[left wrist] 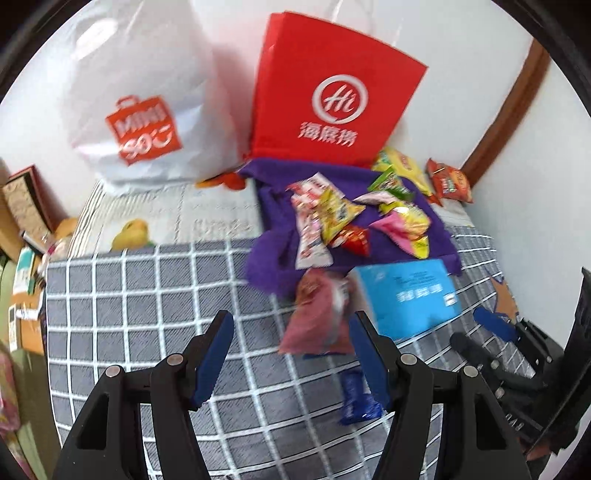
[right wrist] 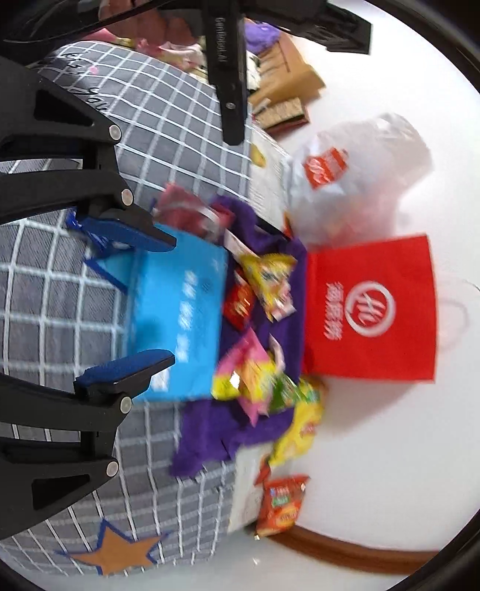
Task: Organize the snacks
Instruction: 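Grasp the dark blue biscuit packet with the right tool and lift it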
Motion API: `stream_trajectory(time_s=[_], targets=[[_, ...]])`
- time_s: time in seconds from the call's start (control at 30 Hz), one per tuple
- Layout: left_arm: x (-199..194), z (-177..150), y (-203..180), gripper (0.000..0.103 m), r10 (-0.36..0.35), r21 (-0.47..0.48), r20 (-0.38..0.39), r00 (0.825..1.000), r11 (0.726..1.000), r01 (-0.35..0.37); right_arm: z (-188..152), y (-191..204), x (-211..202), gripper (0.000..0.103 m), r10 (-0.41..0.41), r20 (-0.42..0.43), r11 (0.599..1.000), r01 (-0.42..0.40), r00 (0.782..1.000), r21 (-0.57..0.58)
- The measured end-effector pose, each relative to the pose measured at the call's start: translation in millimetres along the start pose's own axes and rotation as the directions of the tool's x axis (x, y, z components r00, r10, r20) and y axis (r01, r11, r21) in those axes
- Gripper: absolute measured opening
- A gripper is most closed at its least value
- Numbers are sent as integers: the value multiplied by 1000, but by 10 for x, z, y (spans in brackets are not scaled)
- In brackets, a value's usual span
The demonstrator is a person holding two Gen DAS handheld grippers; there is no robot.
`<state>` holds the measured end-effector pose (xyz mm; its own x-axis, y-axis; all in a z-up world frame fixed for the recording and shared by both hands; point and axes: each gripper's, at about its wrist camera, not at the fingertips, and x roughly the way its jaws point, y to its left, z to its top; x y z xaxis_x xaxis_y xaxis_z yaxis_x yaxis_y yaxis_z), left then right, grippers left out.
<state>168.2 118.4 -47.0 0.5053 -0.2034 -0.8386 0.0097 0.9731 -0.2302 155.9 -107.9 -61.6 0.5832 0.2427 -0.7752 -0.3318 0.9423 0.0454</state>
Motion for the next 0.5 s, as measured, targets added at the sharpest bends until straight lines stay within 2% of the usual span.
stream_trajectory(time_s=[0.2, 0.3, 0.5], targets=[[96, -159, 133, 63, 33, -19, -24, 999, 999, -33, -335, 292, 370, 56, 89, -109, 996, -91, 990, -14], [124, -205, 159, 63, 42, -21, -34, 999, 999, -43, -469, 407, 554, 56, 99, -170, 995, -102, 980, -13], [137, -268, 206, 63, 45, -32, -39, 998, 998, -47, -608, 519, 662, 56, 188, -218, 982, -183, 958, 42]])
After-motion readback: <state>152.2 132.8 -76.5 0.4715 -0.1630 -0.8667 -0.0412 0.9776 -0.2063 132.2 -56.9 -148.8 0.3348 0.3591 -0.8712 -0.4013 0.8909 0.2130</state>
